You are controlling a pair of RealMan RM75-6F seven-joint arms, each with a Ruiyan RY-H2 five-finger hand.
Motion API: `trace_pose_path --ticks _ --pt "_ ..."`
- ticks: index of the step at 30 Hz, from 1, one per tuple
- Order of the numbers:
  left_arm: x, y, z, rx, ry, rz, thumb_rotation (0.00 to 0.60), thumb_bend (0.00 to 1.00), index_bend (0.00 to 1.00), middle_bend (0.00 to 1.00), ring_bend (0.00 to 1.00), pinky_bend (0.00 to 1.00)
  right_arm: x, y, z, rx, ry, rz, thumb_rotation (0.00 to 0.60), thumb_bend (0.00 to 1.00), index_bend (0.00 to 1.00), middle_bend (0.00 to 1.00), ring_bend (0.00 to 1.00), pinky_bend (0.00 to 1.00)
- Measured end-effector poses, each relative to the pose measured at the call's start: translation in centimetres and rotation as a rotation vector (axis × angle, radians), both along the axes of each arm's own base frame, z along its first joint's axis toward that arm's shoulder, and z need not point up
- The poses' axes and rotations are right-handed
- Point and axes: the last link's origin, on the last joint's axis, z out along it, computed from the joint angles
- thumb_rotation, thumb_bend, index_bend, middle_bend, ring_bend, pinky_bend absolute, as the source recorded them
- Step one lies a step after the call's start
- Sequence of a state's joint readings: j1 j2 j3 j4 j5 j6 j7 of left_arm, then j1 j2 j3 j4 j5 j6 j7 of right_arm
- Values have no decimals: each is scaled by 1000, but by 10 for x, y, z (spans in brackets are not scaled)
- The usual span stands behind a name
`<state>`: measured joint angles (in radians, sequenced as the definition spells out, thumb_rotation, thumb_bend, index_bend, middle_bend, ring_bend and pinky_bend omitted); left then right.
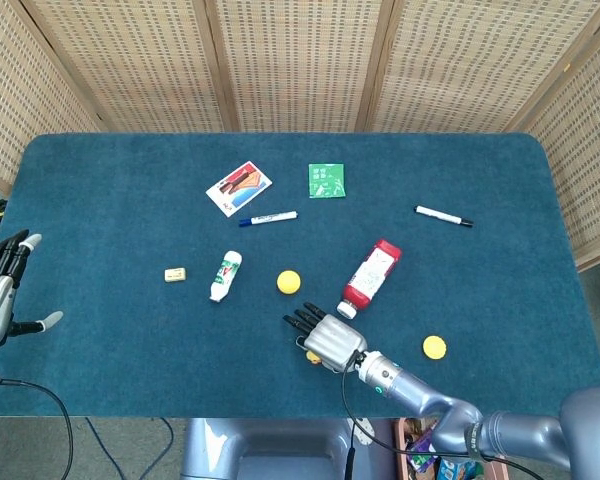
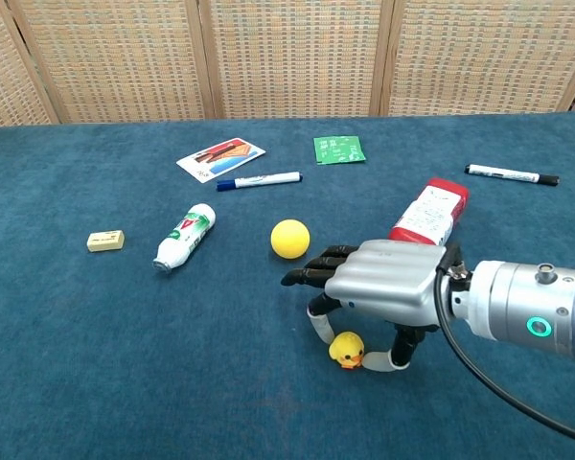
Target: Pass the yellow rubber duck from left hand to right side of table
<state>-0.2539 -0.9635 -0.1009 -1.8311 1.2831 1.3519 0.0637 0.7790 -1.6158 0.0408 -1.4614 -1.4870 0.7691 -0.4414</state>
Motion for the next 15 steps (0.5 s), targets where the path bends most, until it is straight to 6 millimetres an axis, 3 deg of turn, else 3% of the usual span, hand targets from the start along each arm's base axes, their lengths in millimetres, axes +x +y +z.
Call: trace_pose_path --ticks 5,15 --pt "0 0 0 -1 0 0 600 0 0 0 0 0 0 0 -1 -5 -12 -7 600 336 491 0 0 0" --pt "0 0 -1 -7 2 1 600 0 0 0 0 0 1 -2 6 -16 -46 -19 600 337 503 0 0 0"
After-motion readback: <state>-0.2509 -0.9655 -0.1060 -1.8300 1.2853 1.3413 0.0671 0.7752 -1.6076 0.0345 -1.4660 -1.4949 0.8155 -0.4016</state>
